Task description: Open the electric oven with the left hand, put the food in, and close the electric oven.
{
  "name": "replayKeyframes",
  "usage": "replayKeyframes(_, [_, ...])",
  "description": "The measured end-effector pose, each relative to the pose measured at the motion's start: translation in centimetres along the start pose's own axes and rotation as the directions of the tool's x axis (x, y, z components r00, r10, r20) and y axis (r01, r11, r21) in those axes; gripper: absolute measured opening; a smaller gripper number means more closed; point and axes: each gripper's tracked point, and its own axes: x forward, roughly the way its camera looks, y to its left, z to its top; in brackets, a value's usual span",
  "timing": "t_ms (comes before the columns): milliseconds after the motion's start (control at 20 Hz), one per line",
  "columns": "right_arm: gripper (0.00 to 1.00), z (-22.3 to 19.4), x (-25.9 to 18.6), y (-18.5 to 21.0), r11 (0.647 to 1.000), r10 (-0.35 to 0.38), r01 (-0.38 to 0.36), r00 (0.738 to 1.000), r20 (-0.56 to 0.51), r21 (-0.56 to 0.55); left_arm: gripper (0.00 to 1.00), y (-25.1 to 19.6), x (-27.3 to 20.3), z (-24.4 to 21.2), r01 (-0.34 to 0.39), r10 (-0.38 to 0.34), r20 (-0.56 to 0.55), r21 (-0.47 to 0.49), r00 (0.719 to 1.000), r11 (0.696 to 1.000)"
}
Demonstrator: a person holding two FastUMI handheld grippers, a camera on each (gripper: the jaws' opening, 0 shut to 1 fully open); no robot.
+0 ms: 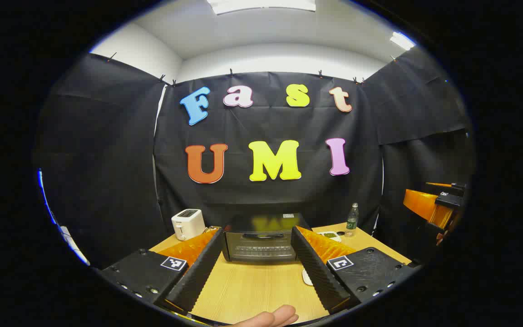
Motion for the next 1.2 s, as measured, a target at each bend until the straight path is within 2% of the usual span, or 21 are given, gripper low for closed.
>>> replayKeyframes(400, [0.97, 0.4, -0.3, -0.2, 1.0, 0.013, -0.013, 1.0, 0.014, 0.003, 0.96, 0.8, -0.2, 0.6, -0.016, 0.016, 0.022, -0.003, 1.0, 1.0])
replayKeyframes(450, [0.97, 0.3, -0.2, -0.3, 1.0, 0.014, -0.014, 1.0, 0.01, 0.005, 1.0, 0.8, 0.0, 0.8, -0.015, 0.015, 0.031, -0.003, 0.999, 1.0])
replayKeyframes(500, [0.97, 0.1, -0.1, -0.3, 1.0, 0.017, -0.017, 1.0, 0.008, 0.008, 0.96, 0.6, 0.2, 0.8, -0.01, 0.01, 0.033, -0.002, 0.999, 1.0])
replayKeyframes(750, [0.97, 0.5, 0.7, -1.5, 1.0, 0.001, -0.001, 0.998, 0.059, -0.001, 0.96, 0.1, 1.8, 0.1, -0.001, 0.0, 0.026, 0.015, 1.0, 1.0])
replayKeyframes(900, [0.97, 0.1, 1.7, -2.2, 1.0, -0.017, 0.018, 0.996, 0.086, -0.016, 0.96, -0.5, 4.8, -1.5, 0.014, -0.015, 0.008, 0.028, 1.0, 1.0])
replayKeyframes(1100, [0.97, -0.5, 3.4, -3.9, 0.999, -0.041, 0.041, 0.995, 0.089, 0.003, 0.96, -2.2, 11.5, -4.0, 0.06, -0.059, -0.048, 0.029, 0.997, 0.998])
replayKeyframes(1150, [0.97, -0.5, 3.7, -4.4, 0.998, -0.055, 0.055, 0.994, 0.092, -0.003, 1.0, -2.7, 13.3, -4.7, 0.078, -0.077, -0.062, 0.025, 0.995, 0.997])
replayKeyframes(1200, [0.97, -0.7, 4.0, -4.9, 0.997, -0.068, 0.07, 0.993, 0.095, -0.014, 0.97, -3.0, 14.9, -5.6, 0.098, -0.095, -0.082, 0.024, 0.992, 0.995])
